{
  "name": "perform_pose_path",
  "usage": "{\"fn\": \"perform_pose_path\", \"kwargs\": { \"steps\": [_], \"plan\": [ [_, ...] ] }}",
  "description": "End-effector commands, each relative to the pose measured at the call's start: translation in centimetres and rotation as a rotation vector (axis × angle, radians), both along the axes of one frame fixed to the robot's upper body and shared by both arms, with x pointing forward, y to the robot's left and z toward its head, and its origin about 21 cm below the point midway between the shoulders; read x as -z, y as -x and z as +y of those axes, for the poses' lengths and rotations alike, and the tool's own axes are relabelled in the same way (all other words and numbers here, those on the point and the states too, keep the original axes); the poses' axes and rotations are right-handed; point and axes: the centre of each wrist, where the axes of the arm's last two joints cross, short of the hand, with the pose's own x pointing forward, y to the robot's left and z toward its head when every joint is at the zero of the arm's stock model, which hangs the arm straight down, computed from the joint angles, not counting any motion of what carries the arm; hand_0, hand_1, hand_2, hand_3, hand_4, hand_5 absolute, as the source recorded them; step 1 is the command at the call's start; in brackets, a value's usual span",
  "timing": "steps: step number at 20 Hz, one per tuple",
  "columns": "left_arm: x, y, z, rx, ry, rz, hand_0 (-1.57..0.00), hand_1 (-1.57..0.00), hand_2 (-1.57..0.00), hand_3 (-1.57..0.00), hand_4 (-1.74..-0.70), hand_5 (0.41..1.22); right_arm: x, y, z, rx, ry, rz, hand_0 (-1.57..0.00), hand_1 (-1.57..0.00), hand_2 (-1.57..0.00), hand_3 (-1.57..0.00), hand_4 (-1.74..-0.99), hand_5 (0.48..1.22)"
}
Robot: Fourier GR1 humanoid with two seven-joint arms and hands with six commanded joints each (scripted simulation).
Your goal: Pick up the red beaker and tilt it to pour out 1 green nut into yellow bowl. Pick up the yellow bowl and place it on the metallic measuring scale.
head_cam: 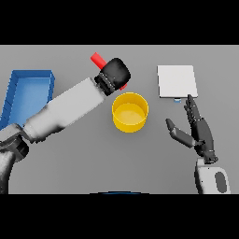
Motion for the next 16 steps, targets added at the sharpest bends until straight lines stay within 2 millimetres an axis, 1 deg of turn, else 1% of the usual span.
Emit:
{"fn": "perform_pose_path", "kwargs": {
  "steps": [1,2,3,4,5,7,8,9,10,11,13,14,16],
  "plan": [
    [-0.2,0.0,-0.4,0.015,-0.027,-0.017,-1.57,-1.57,-1.57,-1.47,-1.73,1.221,-0.1,0.0,-0.1,0.004,0.006,-0.003,0.00,0.00,0.00,0.00,-1.298,0.599],
    [0.0,0.2,-0.6,0.029,-0.052,-0.022,-1.57,-1.57,-1.57,-1.49,-1.73,1.221,0.0,0.1,-0.5,0.011,0.020,0.005,0.00,0.00,0.00,0.00,-1.299,0.601],
    [0.2,0.4,-0.6,0.046,-0.075,-0.036,-1.57,-1.57,-1.57,-1.51,-1.73,1.221,0.0,0.3,-0.4,0.010,0.015,-0.003,0.00,0.00,0.00,0.00,-1.297,0.602],
    [0.3,0.6,-1.0,0.061,-0.098,-0.054,-1.57,-1.57,-1.57,-1.52,-1.74,1.221,0.1,0.0,0.0,0.009,0.013,0.008,0.00,0.00,0.00,0.00,-1.291,0.603],
    [0.6,0.5,-1.1,0.070,-0.135,-0.076,-1.57,-1.57,-1.57,-1.53,-1.74,1.221,0.0,0.1,-0.2,0.011,0.010,0.005,0.00,0.00,0.00,0.00,-1.290,0.604],
    [0.6,1.1,-2.3,0.108,-0.212,-0.095,-1.57,-1.57,-1.57,-1.55,-1.74,1.221,-0.1,0.1,-0.4,0.011,0.017,0.000,0.00,0.00,0.00,0.00,-1.283,0.602],
    [0.6,1.2,-2.5,0.128,-0.251,-0.099,-1.57,-1.57,-1.57,-1.55,-1.74,1.221,-0.3,0.0,-0.5,0.015,0.013,0.003,0.00,0.00,0.00,0.00,-1.285,0.605],
    [1.0,1.2,-2.9,0.143,-0.288,-0.099,-1.57,-1.57,-1.57,-1.55,-1.74,1.221,0.2,0.2,-0.5,0.015,0.016,0.016,0.00,0.00,0.00,0.00,-1.290,0.607],
    [0.7,1.4,-3.4,0.151,-0.304,-0.104,-1.57,-1.57,-1.57,-1.56,-1.74,1.221,0.0,-0.1,-0.3,0.019,0.021,0.010,0.00,0.00,0.00,0.00,-1.290,0.607],
    [0.3,1.2,-3.7,0.151,-0.320,-0.110,-1.57,-1.57,-1.57,-1.56,-1.74,1.221,0.5,-0.1,-0.3,0.018,0.016,0.015,0.00,0.00,0.00,0.00,-1.289,0.604],
    [0.8,1.3,-4.0,0.153,-0.357,-0.113,-1.57,-1.57,-1.57,-1.56,-1.74,1.221,0.3,0.0,-0.3,0.026,0.028,-0.003,0.00,0.00,0.00,0.00,-1.283,0.601],
    [0.4,1.2,-4.2,0.167,-0.373,-0.124,-1.57,-1.57,-1.57,-1.57,-1.74,1.221,0.2,-0.3,-0.5,0.029,0.036,-0.002,0.00,0.00,0.00,0.00,-1.282,0.603],
    [0.4,1.0,-4.2,0.163,-0.422,-0.140,-1.57,-1.57,-1.57,-1.57,-1.74,1.221,0.3,0.0,-0.3,0.021,0.040,-0.006,0.00,0.00,0.00,0.00,-1.274,0.592]
  ]
}}
